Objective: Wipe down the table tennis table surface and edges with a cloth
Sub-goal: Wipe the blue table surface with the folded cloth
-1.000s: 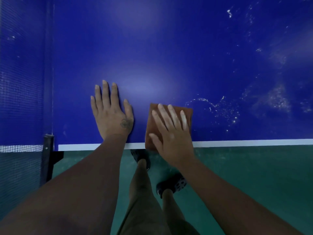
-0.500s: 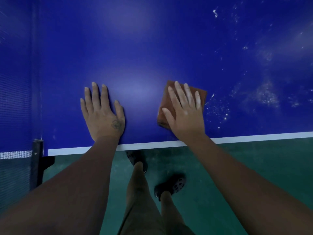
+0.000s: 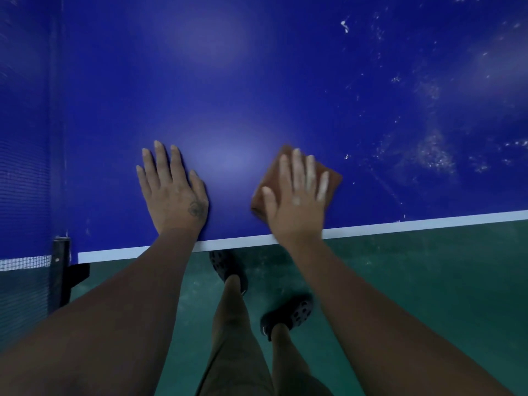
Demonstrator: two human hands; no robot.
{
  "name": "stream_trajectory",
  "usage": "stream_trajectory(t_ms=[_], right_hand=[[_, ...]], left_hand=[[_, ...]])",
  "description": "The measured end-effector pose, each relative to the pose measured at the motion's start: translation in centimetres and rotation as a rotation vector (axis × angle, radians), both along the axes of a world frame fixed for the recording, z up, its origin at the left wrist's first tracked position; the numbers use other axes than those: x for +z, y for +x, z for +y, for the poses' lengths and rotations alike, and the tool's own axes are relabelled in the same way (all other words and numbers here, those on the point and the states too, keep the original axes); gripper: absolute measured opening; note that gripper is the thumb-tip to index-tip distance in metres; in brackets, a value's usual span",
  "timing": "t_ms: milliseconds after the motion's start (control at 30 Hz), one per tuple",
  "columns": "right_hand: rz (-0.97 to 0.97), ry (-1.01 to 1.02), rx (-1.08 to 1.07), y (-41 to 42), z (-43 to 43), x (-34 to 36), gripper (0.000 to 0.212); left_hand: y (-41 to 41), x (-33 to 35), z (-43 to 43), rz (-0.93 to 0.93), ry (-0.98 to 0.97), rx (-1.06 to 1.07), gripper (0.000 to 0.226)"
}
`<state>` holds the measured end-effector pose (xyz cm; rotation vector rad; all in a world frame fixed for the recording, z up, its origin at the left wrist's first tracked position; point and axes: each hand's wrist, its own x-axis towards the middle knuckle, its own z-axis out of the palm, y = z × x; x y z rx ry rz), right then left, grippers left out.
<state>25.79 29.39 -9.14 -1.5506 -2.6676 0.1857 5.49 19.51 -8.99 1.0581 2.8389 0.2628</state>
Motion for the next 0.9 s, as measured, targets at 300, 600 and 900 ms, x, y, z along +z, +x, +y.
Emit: stream_trajectory(t_ms=[300, 600, 900], right_hand=[[0.020, 0.050, 0.027, 11.8, 0.2, -0.9, 0.066], [0.049, 0.026, 0.068, 6.4, 2.7, -1.1, 0.068], [0.079, 0.036, -0.004, 9.4, 7.9, -1.0, 0.067]], left_hand=[[7.5, -0.1, 9.1, -0.016, -0.004, -0.043, 0.069], [7.9, -1.5, 10.3, 0.012, -0.019, -0.016, 0.072], [7.8, -1.4, 10.3, 0.004, 0.011, 0.008, 0.071]])
